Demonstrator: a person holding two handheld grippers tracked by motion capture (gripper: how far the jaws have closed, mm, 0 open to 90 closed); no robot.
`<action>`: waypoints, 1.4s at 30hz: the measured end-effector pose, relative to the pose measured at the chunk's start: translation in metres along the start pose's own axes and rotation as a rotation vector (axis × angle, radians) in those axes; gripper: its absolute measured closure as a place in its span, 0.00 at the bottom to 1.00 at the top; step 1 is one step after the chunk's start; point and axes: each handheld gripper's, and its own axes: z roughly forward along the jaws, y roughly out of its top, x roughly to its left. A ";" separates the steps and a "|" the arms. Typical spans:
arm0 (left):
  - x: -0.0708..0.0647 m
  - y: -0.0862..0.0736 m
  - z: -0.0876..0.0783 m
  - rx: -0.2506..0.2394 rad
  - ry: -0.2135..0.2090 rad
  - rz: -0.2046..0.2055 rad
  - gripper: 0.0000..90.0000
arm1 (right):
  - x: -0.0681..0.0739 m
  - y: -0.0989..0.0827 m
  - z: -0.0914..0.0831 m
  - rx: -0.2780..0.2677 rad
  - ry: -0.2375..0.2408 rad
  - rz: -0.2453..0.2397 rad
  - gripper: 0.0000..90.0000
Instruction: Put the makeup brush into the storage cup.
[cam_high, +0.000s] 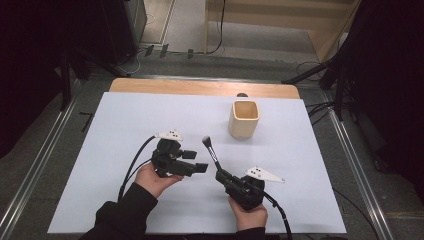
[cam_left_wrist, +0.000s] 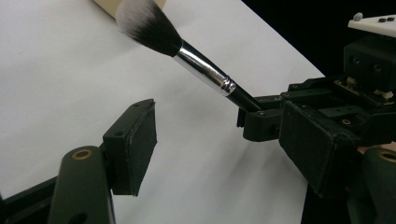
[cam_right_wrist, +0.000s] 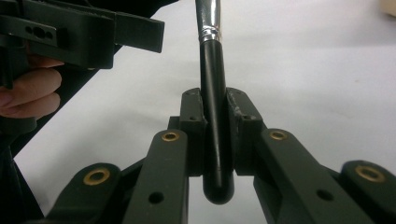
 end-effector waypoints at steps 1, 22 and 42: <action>-0.001 0.000 0.000 -0.001 0.006 0.004 0.32 | 0.000 -0.001 0.001 -0.006 -0.003 0.001 0.88; 0.001 0.004 0.012 -0.060 0.010 -0.114 0.36 | 0.008 -0.013 0.006 -0.086 0.005 0.041 0.88; 0.000 0.005 0.023 -0.149 0.003 -0.238 0.51 | 0.016 -0.013 0.007 -0.120 -0.003 0.023 0.88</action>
